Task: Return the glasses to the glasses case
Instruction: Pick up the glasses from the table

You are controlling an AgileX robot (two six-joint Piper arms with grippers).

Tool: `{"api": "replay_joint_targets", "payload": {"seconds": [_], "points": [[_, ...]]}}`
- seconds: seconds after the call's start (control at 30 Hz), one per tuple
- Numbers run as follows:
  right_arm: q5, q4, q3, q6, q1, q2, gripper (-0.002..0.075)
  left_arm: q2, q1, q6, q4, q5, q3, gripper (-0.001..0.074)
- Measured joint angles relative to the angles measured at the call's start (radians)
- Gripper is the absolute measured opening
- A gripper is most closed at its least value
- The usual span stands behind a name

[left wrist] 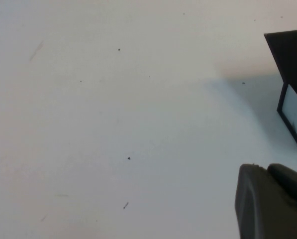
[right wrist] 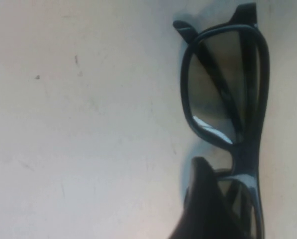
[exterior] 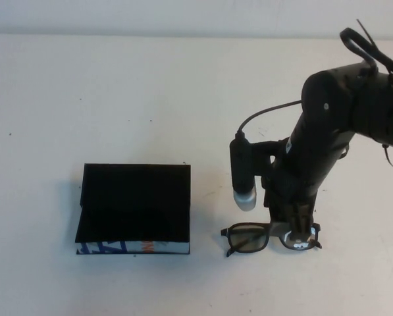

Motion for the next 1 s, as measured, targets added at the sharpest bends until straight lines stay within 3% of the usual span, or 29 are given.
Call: {"api": "replay_joint_targets", "payload": {"seconds": [0.37, 1.0], "points": [[0.021, -0.027, -0.054, -0.017, 0.0, 0.108, 0.0398, 0.0, 0.0, 0.0, 0.0, 0.0, 0.0, -0.0004], [0.035, -0.035, -0.058, -0.017, 0.0, 0.163, 0.0365, 0.0, 0.0, 0.0, 0.0, 0.0, 0.0, -0.0004]]}}
